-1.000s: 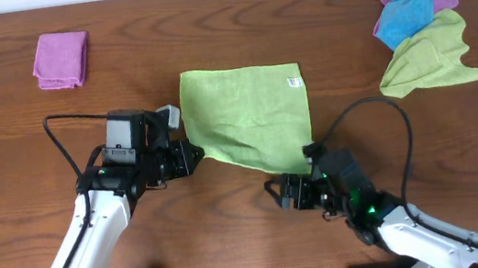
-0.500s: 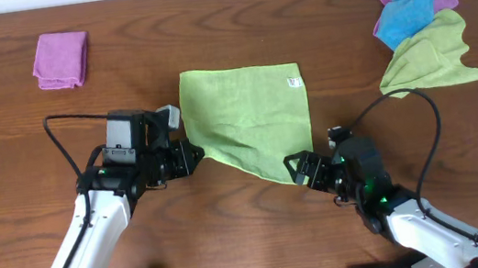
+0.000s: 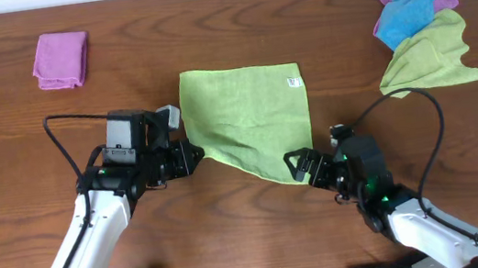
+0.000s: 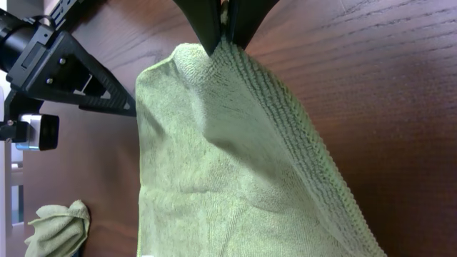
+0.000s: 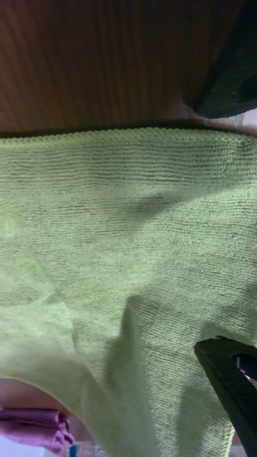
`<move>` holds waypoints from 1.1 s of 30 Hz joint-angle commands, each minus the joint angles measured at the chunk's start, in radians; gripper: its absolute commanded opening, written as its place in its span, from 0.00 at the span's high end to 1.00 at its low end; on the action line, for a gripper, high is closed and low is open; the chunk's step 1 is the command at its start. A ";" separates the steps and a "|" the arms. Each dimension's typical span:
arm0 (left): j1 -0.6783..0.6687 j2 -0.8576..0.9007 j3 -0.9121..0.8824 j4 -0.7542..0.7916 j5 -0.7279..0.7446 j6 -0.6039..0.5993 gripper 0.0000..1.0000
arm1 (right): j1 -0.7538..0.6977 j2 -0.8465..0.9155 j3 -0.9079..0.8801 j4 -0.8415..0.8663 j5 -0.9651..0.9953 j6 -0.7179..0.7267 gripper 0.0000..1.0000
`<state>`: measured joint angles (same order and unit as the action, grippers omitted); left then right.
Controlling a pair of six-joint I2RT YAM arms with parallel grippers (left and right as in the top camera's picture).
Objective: Fold the cloth
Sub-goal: 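Grasp the cloth's near-right corner with the right gripper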
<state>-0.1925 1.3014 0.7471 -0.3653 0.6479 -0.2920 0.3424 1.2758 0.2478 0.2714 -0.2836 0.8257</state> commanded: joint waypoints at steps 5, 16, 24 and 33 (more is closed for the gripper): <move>-0.002 -0.004 0.017 -0.003 0.007 0.000 0.94 | -0.015 0.127 -0.039 0.029 0.003 -0.003 0.01; -0.002 -0.004 0.017 -0.002 0.008 0.000 0.94 | -0.015 0.220 -0.039 0.092 -0.133 -0.004 0.08; -0.002 -0.004 0.017 -0.001 0.007 -0.001 0.94 | -0.017 0.220 -0.039 0.018 -0.282 -0.011 0.14; -0.002 -0.004 0.017 0.000 0.007 -0.001 0.94 | -0.028 0.220 -0.039 -0.130 -0.314 -0.022 0.13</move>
<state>-0.1925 1.3014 0.7471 -0.3637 0.6479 -0.2920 0.3164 1.4281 0.2955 0.2321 -0.6846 0.7990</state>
